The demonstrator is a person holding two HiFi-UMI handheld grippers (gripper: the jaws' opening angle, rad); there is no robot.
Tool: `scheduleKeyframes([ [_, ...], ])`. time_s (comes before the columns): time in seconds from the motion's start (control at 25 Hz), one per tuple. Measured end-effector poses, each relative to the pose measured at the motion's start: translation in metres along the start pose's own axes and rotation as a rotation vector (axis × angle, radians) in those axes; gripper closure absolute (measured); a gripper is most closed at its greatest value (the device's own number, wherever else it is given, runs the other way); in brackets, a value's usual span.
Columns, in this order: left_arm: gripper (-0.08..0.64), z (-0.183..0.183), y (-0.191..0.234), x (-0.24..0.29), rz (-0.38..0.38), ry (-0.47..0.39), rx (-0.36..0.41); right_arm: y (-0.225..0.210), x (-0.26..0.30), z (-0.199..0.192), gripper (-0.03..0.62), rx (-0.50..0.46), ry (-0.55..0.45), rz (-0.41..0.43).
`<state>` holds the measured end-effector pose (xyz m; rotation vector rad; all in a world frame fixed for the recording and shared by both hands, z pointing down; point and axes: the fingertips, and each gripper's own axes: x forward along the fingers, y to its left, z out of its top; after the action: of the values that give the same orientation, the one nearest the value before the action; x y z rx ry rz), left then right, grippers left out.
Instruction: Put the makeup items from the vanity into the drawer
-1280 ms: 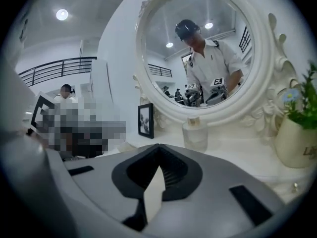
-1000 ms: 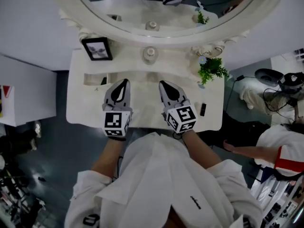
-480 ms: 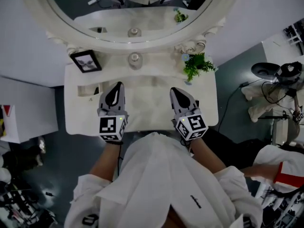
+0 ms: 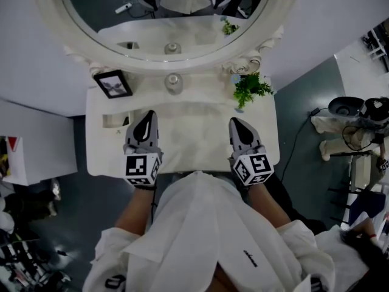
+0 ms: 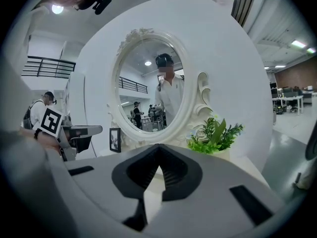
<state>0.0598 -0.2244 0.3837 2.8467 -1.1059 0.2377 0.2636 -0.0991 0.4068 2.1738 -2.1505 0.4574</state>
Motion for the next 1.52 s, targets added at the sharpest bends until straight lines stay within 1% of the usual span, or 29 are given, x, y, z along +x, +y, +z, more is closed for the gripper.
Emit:
scheduleKeyframes([
  [0.24, 0.529, -0.002, 0.004, -0.003, 0.013, 0.007, 0.005, -0.001, -0.005, 0.006, 0.575, 0.004, -0.017, -0.005],
  [0.48, 0.529, -0.002, 0.005, -0.008, 0.025, 0.004, 0.005, -0.004, -0.008, 0.004, 0.575, 0.007, -0.011, -0.001],
  [0.72, 0.529, -0.005, 0.002, -0.011, 0.024, 0.004, 0.007, 0.000, -0.009, -0.002, 0.575, 0.006, 0.002, 0.012],
  [1.0, 0.530, -0.002, 0.000, -0.012, 0.021, 0.003, 0.012, 0.002, -0.008, 0.001, 0.575, 0.019, -0.007, 0.020],
  [1.2, 0.529, -0.001, -0.002, -0.012, 0.021, 0.004, 0.014, 0.002, -0.008, 0.003, 0.575, 0.003, -0.008, 0.028],
  [1.52, 0.531, 0.001, -0.008, -0.009, 0.010, 0.006, 0.011, 0.000, -0.009, 0.002, 0.575, 0.006, -0.003, 0.032],
])
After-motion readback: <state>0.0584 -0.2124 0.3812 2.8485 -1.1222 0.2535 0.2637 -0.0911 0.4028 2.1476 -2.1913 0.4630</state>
